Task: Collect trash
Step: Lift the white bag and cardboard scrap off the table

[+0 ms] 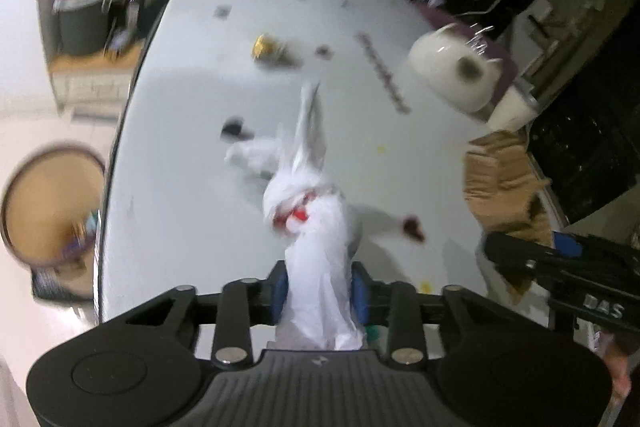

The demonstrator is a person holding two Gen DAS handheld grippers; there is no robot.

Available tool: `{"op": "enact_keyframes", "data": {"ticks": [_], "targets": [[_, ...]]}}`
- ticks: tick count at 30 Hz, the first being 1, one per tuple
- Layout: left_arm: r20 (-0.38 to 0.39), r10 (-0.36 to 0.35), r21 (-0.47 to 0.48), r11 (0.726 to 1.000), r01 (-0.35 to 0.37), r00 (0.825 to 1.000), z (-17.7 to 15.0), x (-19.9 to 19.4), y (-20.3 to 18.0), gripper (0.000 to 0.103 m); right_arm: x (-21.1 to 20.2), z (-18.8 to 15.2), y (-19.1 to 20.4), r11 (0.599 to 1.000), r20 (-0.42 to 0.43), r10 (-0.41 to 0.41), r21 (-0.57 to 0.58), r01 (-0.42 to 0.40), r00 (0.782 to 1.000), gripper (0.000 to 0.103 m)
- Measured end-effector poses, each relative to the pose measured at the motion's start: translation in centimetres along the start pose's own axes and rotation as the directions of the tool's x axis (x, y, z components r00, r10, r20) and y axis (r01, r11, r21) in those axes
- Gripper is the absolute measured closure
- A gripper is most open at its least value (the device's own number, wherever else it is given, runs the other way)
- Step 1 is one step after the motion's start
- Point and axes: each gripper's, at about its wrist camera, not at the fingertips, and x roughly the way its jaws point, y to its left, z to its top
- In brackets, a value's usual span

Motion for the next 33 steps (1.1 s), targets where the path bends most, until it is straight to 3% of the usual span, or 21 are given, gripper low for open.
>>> {"op": "enact_keyframes", "data": {"ticks": [5, 11, 18, 26, 33], "targets": [[-0.03, 0.017, -0.037, 0.999, -0.018, 0.999, -0.4, 1.3, 1.6, 0.066, 0.1, -1.1, -0.6, 1.0, -0.023, -0.008, 0.015, 0.009, 1.0, 0.048], [-0.067, 0.053, 0.056, 0.997, -0.049, 0.996, 0.1, 2.1, 0.1, 0.063, 0.3, -1.8, -1.0, 1.0, -0.042, -0.007, 0.021, 0.008, 0.999, 0.048], [-0.114, 0.084, 0.097, 0.993, -0.073, 0.99, 0.0, 3.3, -1.0, 0.066, 1.1, -2.7, -0.9, 1.0, -0.067, -0.002, 0.025, 0.003, 0.998, 0.048], [0.012, 0.09, 0.109, 0.99, -0.091, 0.996, 0.3, -0.3, -1.6, 0.068, -0.1, -2.1, -0.5, 0.999, -0.033, -0.009, 0.037, 0.01, 0.999, 0.048], [0.144, 0.095, 0.138, 0.984, -0.115, 0.985, 1.1, -5.7, -2.3, 0.068, -2.6, 0.2, 0.7, 0.999, 0.046, -0.018, 0.036, 0.016, 0.999, 0.048]]}}
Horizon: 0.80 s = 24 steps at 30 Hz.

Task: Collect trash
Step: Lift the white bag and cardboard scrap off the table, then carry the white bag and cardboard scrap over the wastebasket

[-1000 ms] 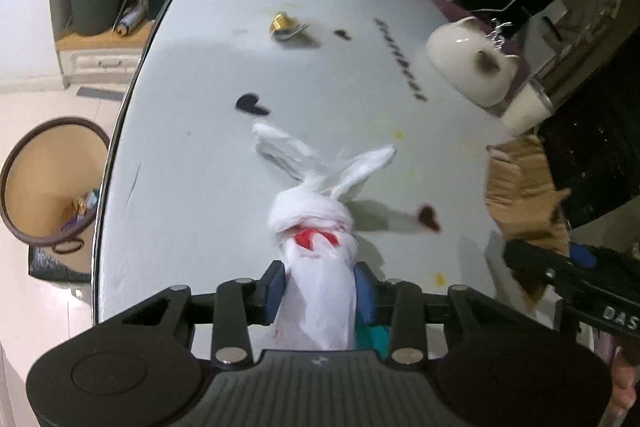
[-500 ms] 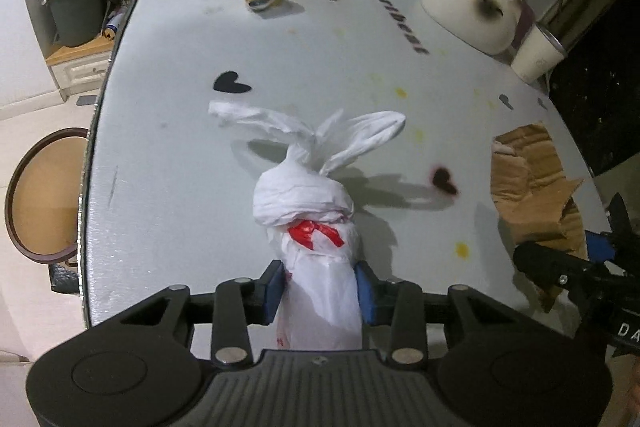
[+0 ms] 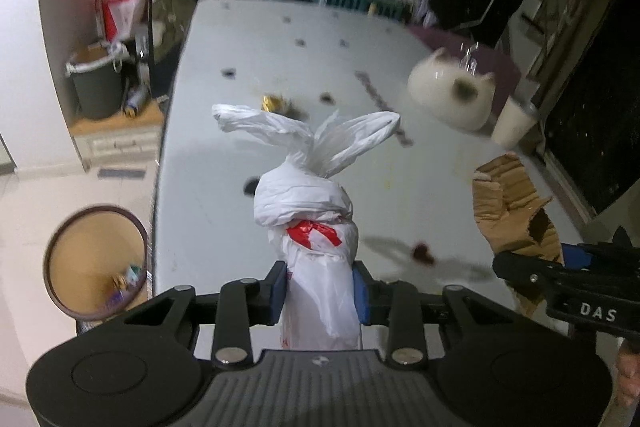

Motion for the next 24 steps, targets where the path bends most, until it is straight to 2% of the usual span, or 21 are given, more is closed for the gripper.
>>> {"op": "enact_keyframes", "data": {"ticks": [6, 12, 17, 24], "targets": [[0.068, 0.005, -0.018, 1.0, -0.003, 0.998, 0.8, -3.6, 1.0, 0.068, -1.8, 2.0, 2.3, 1.0, 0.057, 0.016, -0.001, -0.016, 0.998, 0.048], [0.113, 0.023, -0.037, 0.999, -0.019, 0.993, 1.5, -6.1, 3.6, 0.068, -2.4, 3.5, 5.8, 1.0, 0.09, 0.029, -0.011, -0.028, 0.996, 0.048], [0.133, 0.03, -0.046, 0.999, -0.024, 0.991, 2.0, -7.3, 7.5, 0.068, -1.6, 4.3, 9.6, 1.0, 0.1, 0.012, 0.002, -0.013, 0.995, 0.048], [0.12, 0.029, -0.073, 0.997, -0.02, 0.992, 2.8, -8.0, 14.7, 0.068, 0.7, 5.2, 16.3, 1.0, 0.075, 0.01, -0.01, -0.01, 0.997, 0.048]]}}
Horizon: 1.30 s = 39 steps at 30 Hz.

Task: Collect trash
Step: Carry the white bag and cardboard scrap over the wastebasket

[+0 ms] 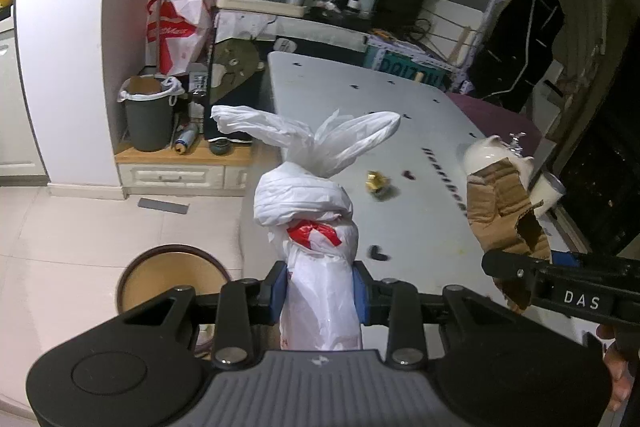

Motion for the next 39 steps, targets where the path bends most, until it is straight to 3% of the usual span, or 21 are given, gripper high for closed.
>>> {"op": "enact_keyframes", "data": {"ticks": [11, 23, 30, 39], "targets": [[-0.058, 0.034, -0.041, 0.998, -0.036, 0.998, 1.7, 1.5, 11.8, 0.068, 6.2, 1.3, 10.0, 1.0, -0.064, 0.02, -0.009, -0.02, 0.998, 0.048], [-0.184, 0.057, -0.106, 0.991, -0.077, 0.981, 1.7, 6.5, 21.3, 0.068, 15.4, 1.4, 16.0, 0.999, -0.201, 0.034, 0.006, -0.034, 0.979, 0.048], [-0.291, 0.028, -0.16, 0.984, -0.077, 0.956, 1.1, 12.4, 25.3, 0.068, 22.7, 0.3, 17.7, 0.999, -0.336, 0.043, 0.04, -0.032, 0.941, 0.048], [-0.427, -0.041, -0.241, 0.968, -0.07, 0.903, -0.6, 21.0, 28.6, 0.068, 33.0, -1.6, 18.4, 0.991, -0.485, 0.091, 0.131, -0.031, 0.87, 0.047]]}}
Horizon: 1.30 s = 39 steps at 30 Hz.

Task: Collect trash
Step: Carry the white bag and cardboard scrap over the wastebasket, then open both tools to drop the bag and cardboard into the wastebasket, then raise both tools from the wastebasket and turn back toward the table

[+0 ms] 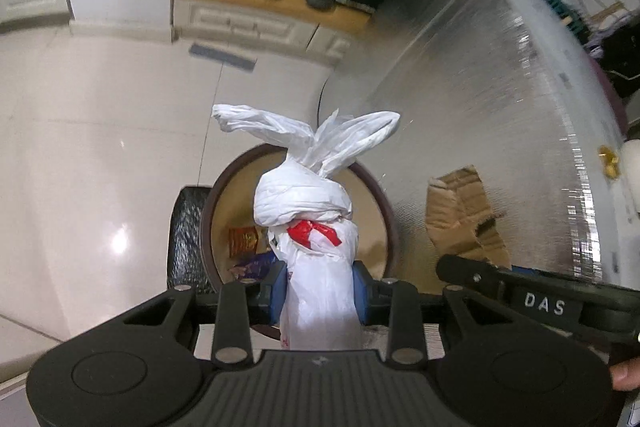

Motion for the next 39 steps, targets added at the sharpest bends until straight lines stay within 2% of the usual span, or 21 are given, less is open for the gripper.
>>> {"op": "enact_keyframes", "data": {"ticks": [9, 14, 17, 19, 21, 25, 26, 28, 29, 39], "targets": [[-0.115, -0.021, -0.069, 0.997, 0.013, 0.993, 1.4, 6.4, 2.9, 0.068, 8.1, 2.0, -0.8, 0.996, -0.13, -0.015, 0.082, 0.026, 0.991, 0.046], [-0.155, -0.024, -0.097, 0.995, 0.009, 0.988, 1.8, 8.7, 3.9, 0.068, 10.9, 2.4, -0.6, 0.998, -0.159, -0.016, 0.051, 0.024, 0.987, 0.044], [-0.176, -0.027, -0.1, 0.995, 0.01, 0.984, 2.3, 10.1, 3.6, 0.068, 11.4, 2.8, -1.2, 0.998, -0.136, -0.02, 0.06, 0.029, 0.99, 0.038], [-0.188, -0.026, -0.094, 0.996, 0.008, 0.982, 2.4, 10.8, 3.4, 0.068, 11.2, 2.9, -1.7, 0.996, -0.115, 0.0, 0.088, 0.01, 0.993, 0.031], [-0.202, -0.022, -0.095, 0.996, 0.003, 0.979, 2.6, 11.4, 3.2, 0.068, 11.1, 3.1, -2.1, 0.995, -0.111, 0.019, 0.103, -0.008, 0.994, 0.017], [-0.227, -0.004, -0.088, 0.996, -0.016, 0.974, 2.8, 12.7, 2.8, 0.066, 10.6, 3.0, -3.0, 0.992, -0.112, 0.041, 0.121, -0.027, 0.993, 0.013], [-0.225, 0.003, -0.083, 0.996, -0.022, 0.974, 2.9, 13.0, 2.7, 0.064, 10.5, 2.9, -3.2, 0.991, -0.113, 0.042, 0.129, -0.028, 0.993, 0.013], [-0.227, 0.029, -0.069, 0.997, -0.046, 0.973, 3.0, 13.4, 2.4, 0.037, 10.4, 2.8, -3.5, 0.99, -0.116, 0.045, 0.137, -0.029, 0.992, 0.013], [-0.232, 0.047, -0.057, 0.996, -0.062, 0.972, 3.0, 13.5, 2.1, 0.032, 10.4, 2.7, -3.6, 0.99, -0.119, 0.046, 0.141, -0.029, 0.992, 0.013], [-0.274, 0.084, 0.005, 0.996, -0.086, 0.958, 2.7, 13.7, 1.7, 0.023, 10.8, 2.2, -3.6, 0.994, -0.156, 0.044, 0.11, -0.027, 0.987, 0.013]]}}
